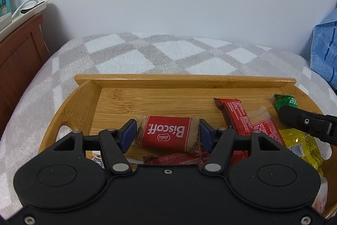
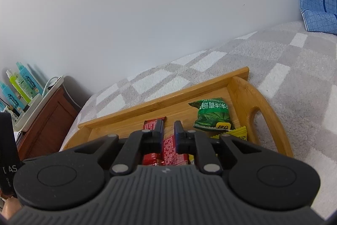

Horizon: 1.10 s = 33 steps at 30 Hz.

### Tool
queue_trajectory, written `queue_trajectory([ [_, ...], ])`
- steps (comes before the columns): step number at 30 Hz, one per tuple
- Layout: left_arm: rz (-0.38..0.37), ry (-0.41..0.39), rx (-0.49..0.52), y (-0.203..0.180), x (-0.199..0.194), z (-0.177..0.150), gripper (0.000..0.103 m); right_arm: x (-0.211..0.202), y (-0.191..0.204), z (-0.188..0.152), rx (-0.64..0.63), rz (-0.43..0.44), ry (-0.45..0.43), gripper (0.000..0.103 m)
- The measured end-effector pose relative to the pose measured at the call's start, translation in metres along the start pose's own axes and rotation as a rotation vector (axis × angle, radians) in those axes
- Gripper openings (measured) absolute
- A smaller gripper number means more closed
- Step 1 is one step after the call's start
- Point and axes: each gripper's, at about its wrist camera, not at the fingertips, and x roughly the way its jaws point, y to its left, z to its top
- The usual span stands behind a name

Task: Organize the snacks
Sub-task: 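Lower the Biscoff packet and small red packet into the tray with both tools, then open both tools to release the Biscoff packet and red packet in the tray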

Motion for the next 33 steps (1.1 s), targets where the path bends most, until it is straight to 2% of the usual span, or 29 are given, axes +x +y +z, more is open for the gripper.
queue_trajectory([
  [3,-0.004,0.005,0.001,0.0,0.0,0.0,0.063,0.001,0.0,0.0,0.0,-0.001,0.0,0.02],
  [8,-0.016,0.013,-0.018,0.003,-0.004,0.0,0.076,0.0,0.002,-0.003,-0.017,-0.011,-0.007,0.021],
  [12,-0.017,0.001,0.001,0.003,-0.013,-0.001,0.081,-0.004,0.007,-0.007,-0.047,-0.018,-0.019,0.025],
  [17,-0.015,-0.017,0.029,0.001,-0.026,-0.004,0.089,-0.011,0.014,-0.011,-0.085,-0.024,-0.035,0.037],
  [21,-0.014,-0.017,0.025,0.003,-0.034,-0.008,0.091,-0.017,0.017,-0.016,-0.099,-0.028,-0.041,0.045],
  [23,-0.014,-0.02,0.024,0.004,-0.039,-0.009,0.093,-0.02,0.017,-0.017,-0.096,-0.027,-0.044,0.057],
  [33,0.006,-0.039,0.021,0.012,-0.062,-0.018,0.098,-0.039,0.019,-0.022,-0.115,-0.06,-0.091,0.074],
])
